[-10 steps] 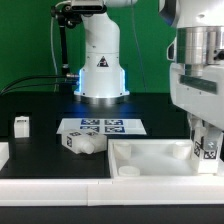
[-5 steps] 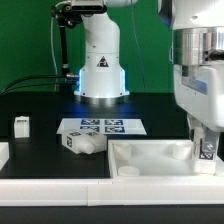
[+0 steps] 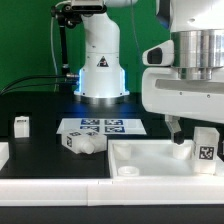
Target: Assemble one leg
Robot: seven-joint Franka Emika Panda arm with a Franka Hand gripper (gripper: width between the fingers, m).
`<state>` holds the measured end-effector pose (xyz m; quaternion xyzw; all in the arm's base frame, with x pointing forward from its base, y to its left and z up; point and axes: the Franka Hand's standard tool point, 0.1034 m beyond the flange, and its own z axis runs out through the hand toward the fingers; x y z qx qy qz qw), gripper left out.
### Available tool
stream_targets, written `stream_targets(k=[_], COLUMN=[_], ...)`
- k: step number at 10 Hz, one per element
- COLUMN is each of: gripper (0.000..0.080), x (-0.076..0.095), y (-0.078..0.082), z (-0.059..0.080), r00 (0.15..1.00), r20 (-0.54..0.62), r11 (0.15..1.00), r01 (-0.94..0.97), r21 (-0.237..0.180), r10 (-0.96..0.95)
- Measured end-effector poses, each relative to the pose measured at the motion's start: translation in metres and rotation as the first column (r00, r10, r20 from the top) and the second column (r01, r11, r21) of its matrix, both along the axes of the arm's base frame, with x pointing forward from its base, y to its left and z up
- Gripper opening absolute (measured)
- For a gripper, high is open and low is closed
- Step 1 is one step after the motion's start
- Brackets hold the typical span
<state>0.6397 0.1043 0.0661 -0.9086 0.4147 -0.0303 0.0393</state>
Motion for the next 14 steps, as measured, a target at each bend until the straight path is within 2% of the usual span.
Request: stream_targets(k=[2,3,4,5,7,9,12,14], gripper=[0.0649,0.0649,0.0649,0.0649,0.0637,0.0283,0.0281,0.0281], x=[0.0,0.0,-0.012,-0.009,-0.008,-0.008,-0.009,-0.009], y=[-0.001,0.006,0.01,0.011,0.01,0.01,0.011,0.019], z=[0.0,0.001,-0.012,-0.008,-0.009,-0.009,-0.009,-0.011], r00=[0.995,0.958,0.873,0.849,0.875,0.918,0.983,0.985], r20=[0.003,-0.001,-0.022,-0.023,-0.02,-0.017,-0.014,-0.009], r11=[0.995,0.956,0.871,0.846,0.872,0.915,0.982,0.985], r01=[-0.096,-0.288,-0.487,-0.528,-0.484,-0.397,-0.181,0.172], r21=[-0.012,-0.057,-0.073,-0.077,-0.075,-0.068,-0.051,-0.033], r10=[0.097,0.288,0.486,0.528,0.484,0.396,0.181,-0.172])
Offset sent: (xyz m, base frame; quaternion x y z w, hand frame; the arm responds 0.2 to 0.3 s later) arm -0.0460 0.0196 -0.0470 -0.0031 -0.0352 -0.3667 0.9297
